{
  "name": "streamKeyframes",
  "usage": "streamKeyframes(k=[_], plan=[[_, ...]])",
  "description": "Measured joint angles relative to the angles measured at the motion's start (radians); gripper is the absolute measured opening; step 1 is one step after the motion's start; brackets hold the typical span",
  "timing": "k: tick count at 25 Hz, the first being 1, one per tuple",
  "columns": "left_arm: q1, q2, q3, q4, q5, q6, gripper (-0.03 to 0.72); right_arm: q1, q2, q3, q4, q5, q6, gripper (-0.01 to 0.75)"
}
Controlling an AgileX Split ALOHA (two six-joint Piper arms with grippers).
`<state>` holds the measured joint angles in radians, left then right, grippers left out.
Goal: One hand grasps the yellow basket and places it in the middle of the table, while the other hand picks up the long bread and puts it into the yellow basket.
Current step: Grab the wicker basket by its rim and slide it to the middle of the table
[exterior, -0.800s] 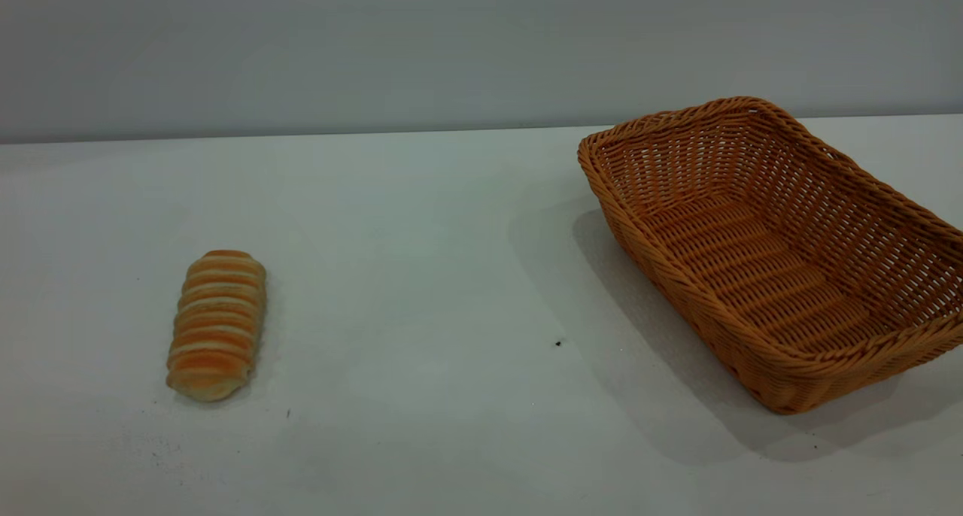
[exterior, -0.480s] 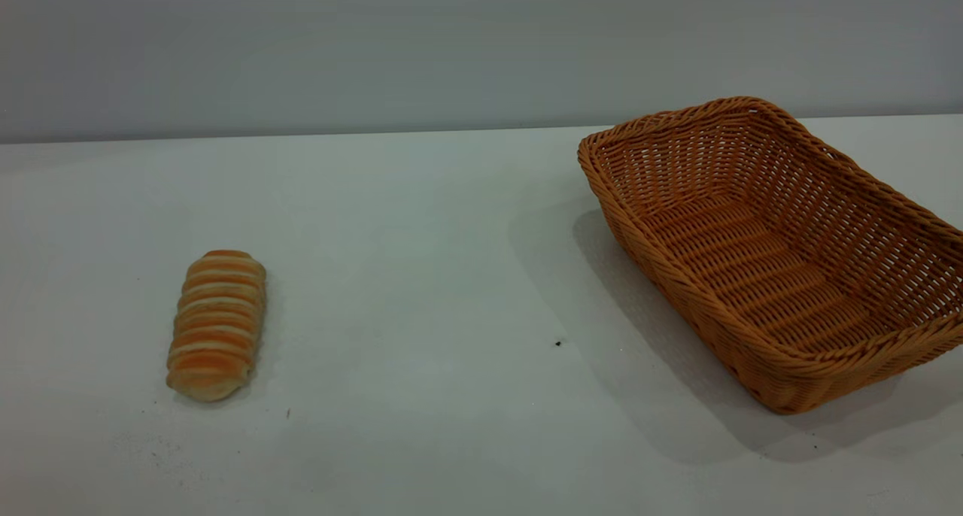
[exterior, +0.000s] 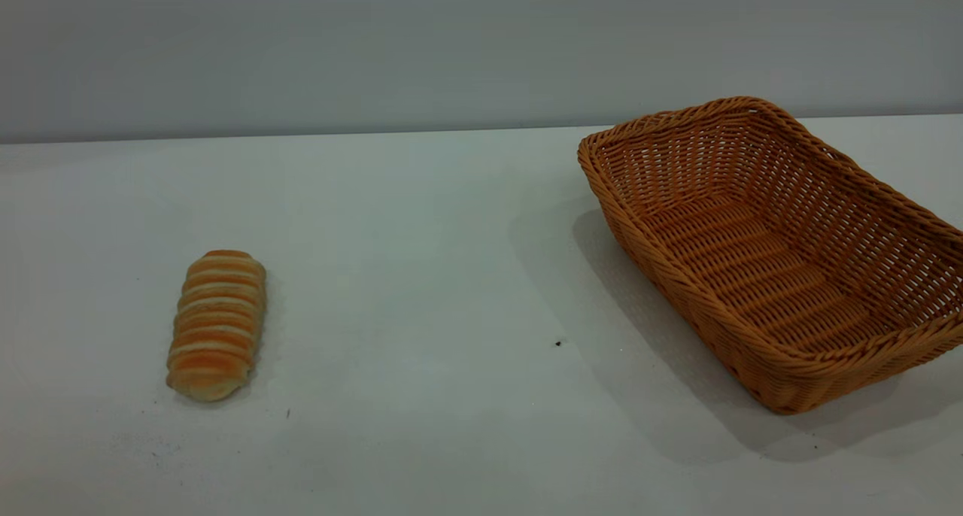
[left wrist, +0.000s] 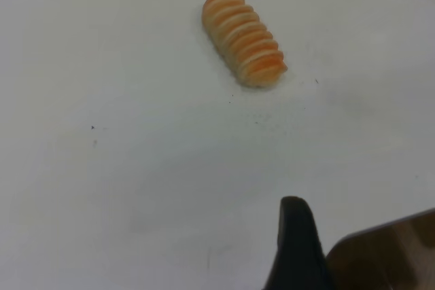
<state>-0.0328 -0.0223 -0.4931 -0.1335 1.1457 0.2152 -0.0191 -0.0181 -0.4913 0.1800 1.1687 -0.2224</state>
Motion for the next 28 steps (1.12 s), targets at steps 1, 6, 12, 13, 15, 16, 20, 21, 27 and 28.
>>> streamKeyframes(k=[1, 6, 12, 13, 15, 16, 20, 21, 27, 28], plan=[[0.000, 0.000, 0.000, 0.000, 0.000, 0.000, 0.557, 0.000, 0.000, 0.000, 0.000, 0.000, 0.000, 0.516], [0.000, 0.000, 0.000, 0.000, 0.000, 0.000, 0.557, 0.000, 0.000, 0.000, 0.000, 0.000, 0.000, 0.516], [0.000, 0.000, 0.000, 0.001, 0.000, 0.000, 0.557, 0.000, 0.000, 0.000, 0.000, 0.000, 0.000, 0.516], [0.000, 0.000, 0.000, 0.001, 0.000, 0.000, 0.557, 0.000, 0.000, 0.000, 0.000, 0.000, 0.000, 0.516], [0.000, 0.000, 0.000, 0.001, 0.000, 0.000, 0.557, 0.000, 0.000, 0.000, 0.000, 0.000, 0.000, 0.516], [0.000, 0.000, 0.000, 0.001, 0.000, 0.000, 0.557, 0.000, 0.000, 0.000, 0.000, 0.000, 0.000, 0.516], [-0.007, 0.000, 0.000, 0.001, 0.000, 0.000, 0.557, 0.024, 0.000, 0.000, 0.002, -0.006, -0.005, 0.516], [-0.016, 0.000, 0.000, 0.000, 0.000, 0.000, 0.557, 0.028, 0.000, 0.000, 0.004, -0.020, -0.012, 0.516], [-0.083, 0.000, 0.000, 0.000, 0.000, -0.001, 0.557, 0.083, 0.000, 0.000, 0.019, -0.049, -0.010, 0.516], [-0.092, 0.000, 0.000, 0.001, 0.000, -0.002, 0.557, 0.096, 0.000, 0.000, 0.021, -0.050, 0.008, 0.516]])
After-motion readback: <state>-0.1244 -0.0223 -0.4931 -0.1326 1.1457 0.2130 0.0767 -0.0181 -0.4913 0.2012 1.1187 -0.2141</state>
